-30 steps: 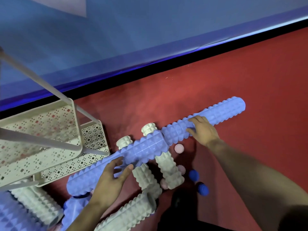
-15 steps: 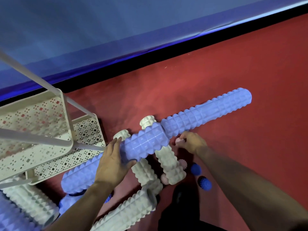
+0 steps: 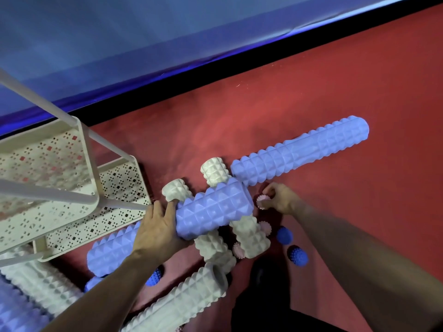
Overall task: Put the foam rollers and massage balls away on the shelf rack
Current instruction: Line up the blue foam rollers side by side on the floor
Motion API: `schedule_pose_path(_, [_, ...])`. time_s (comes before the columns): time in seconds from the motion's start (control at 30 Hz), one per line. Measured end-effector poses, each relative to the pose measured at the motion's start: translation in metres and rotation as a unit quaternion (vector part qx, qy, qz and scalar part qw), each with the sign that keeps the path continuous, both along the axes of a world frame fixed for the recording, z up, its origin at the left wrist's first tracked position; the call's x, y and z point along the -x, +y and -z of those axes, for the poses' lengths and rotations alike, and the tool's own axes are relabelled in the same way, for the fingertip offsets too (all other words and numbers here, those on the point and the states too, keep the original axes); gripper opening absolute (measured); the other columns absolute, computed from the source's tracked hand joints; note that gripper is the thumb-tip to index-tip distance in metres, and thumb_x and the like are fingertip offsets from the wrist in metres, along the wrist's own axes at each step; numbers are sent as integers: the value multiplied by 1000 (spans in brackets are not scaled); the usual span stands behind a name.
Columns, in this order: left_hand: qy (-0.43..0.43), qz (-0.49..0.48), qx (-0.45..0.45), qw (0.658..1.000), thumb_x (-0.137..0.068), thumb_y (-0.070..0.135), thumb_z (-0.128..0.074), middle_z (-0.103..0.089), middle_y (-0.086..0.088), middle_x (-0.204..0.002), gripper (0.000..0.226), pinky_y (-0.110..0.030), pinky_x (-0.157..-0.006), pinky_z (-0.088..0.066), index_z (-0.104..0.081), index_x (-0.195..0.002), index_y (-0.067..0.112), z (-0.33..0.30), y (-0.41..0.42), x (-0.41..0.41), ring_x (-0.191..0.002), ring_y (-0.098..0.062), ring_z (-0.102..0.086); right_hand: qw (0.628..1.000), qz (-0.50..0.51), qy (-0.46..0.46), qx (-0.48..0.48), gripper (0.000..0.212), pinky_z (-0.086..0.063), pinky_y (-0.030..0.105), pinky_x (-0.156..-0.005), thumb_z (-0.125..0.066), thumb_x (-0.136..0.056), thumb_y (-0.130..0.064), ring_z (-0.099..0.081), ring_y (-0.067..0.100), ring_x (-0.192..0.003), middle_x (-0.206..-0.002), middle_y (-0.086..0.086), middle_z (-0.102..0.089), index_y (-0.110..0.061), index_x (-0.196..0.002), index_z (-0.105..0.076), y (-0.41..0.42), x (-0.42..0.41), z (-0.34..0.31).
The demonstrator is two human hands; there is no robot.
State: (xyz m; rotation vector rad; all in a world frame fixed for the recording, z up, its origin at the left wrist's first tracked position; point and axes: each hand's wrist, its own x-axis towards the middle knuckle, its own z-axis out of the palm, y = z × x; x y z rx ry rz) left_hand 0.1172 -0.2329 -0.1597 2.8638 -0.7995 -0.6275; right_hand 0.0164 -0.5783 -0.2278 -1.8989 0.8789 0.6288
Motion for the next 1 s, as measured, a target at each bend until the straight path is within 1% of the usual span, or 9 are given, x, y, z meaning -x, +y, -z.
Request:
schedule_pose_path(0.13, [36,-44,66,996,-51,73,-74,-45,-1,-113,103,-44,-87,-50,-41,-136,26,-15,-5,5,-102,-25,-48,994,-22,51,-94,19,-52,23,-61,-81,-85,-17,-62,18,-75,-87,5,-68,-12,-100,-70,1,8,-4])
schedule_pose_path(0.23, [62,-69,95,991,-52,71,-77,-40,2,-112,100,-43,-79,-54,-37,-135,32,-36,-18,4,-96,-28,-56,992,-46,74,-89,18,-52,30,-72,-70,-94,-31,-59,17,-84,-86,-4,-65,-20,-107,-73,6,6,-9])
schedule_pose_path(0.37, [59,-60,96,992,-55,67,-81,-39,3,-115,110,-41,-84,-53,-30,-145,31,-55,-42,1,-100,-28,-58,994,-91,36,-52,27,-43,12,-72,-58,-102,-25,-54,9,-92,-89,-19,-57,-16,-124,-69,12,3,-26])
schedule_pose_path(0.5, [63,-60,128,988,-51,74,-72,-39,2,-112,110,-42,-89,-51,-34,-143,27,-75,-62,1,-103,-27,-52,991,-125,-23,-42,29,-45,30,-101,-64,-95,-8,-60,26,-121,-123,9,-67,-1,-124,-68,0,-5,-50])
schedule_pose_path(0.6, [78,-79,140,984,-50,75,-70,-39,-1,-117,116,-43,-94,-50,-28,-147,29,-93,-73,0,-110,-25,-47,981,-39,-69,-176,39,-47,24,-101,-68,-92,-2,-59,13,-124,-131,-4,-67,-16,-128,-66,0,-14,-92])
schedule_pose_path(0.73, [109,-128,167,972,-53,71,-83,-38,2,-121,117,-36,-99,-45,-28,-149,32,-130,-85,-1,-118,-18,-43,938,3,-91,-335,50,-39,39,-115,-69,-92,-2,-59,12,-129,-137,-6,-64,-22,-137,-58,14,-21,-145])
schedule_pose_path(0.83, [125,-141,226,956,-54,70,-85,-53,8,-115,92,-32,-91,-43,-50,-130,33,-164,-95,-2,-117,-14,-45,917,-18,-134,-376,45,-37,43,-115,-68,-92,1,-60,18,-123,-132,3,-65,-16,-132,-58,26,-29,-191])
schedule_pose_path(0.9, [138,-125,309,933,-56,68,-87,-69,15,-106,64,-35,-89,-51,-67,-109,37,-188,-100,-4,-109,-16,-60,895,-26,-163,-413,51,-38,42,-113,-64,-93,3,-54,21,-130,-141,4,-60,-20,-137,-53,30,-31,-217])
schedule_pose_path(1.0, [184,-115,416,883,-74,47,-88,-78,5,-101,42,-46,-89,-58,-75,-105,21,-221,-100,-2,-101,-26,-72,882,-48,-178,-433,63,-31,44,-120,-64,-94,1,-46,20,-141,-154,3,-48,-24,-148,-44,32,-20,-245])
